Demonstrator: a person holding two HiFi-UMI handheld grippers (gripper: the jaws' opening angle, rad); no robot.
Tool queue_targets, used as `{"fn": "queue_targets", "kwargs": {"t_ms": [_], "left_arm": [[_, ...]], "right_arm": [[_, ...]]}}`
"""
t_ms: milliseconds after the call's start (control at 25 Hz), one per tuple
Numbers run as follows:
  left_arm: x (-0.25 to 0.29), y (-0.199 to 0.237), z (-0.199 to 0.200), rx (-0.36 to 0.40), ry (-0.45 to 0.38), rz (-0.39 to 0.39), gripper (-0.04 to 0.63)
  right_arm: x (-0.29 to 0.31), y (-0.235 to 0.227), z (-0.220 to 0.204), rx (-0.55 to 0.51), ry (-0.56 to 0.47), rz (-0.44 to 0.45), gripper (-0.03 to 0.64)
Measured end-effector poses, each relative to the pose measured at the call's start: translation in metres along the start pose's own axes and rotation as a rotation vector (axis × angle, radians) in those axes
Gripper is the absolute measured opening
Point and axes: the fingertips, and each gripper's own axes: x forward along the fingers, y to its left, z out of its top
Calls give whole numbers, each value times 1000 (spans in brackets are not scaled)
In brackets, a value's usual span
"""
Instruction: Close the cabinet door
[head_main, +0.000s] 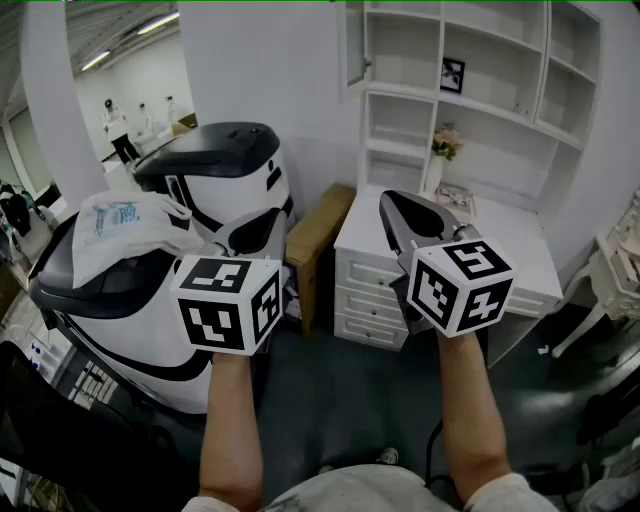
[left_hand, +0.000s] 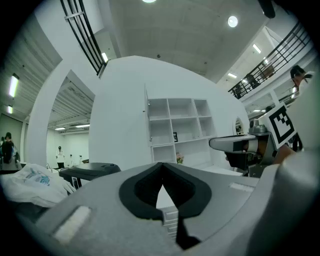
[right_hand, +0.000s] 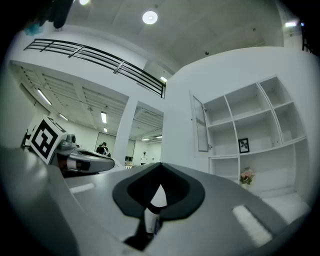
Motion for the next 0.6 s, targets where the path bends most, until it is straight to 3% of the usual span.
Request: {"fn": "queue_targets", "kwargs": {"t_ms": [600], "left_arm": [[4, 14, -12, -1, 15, -26, -3]], "right_arm": [[26, 25, 0, -29, 0, 8, 42]]}}
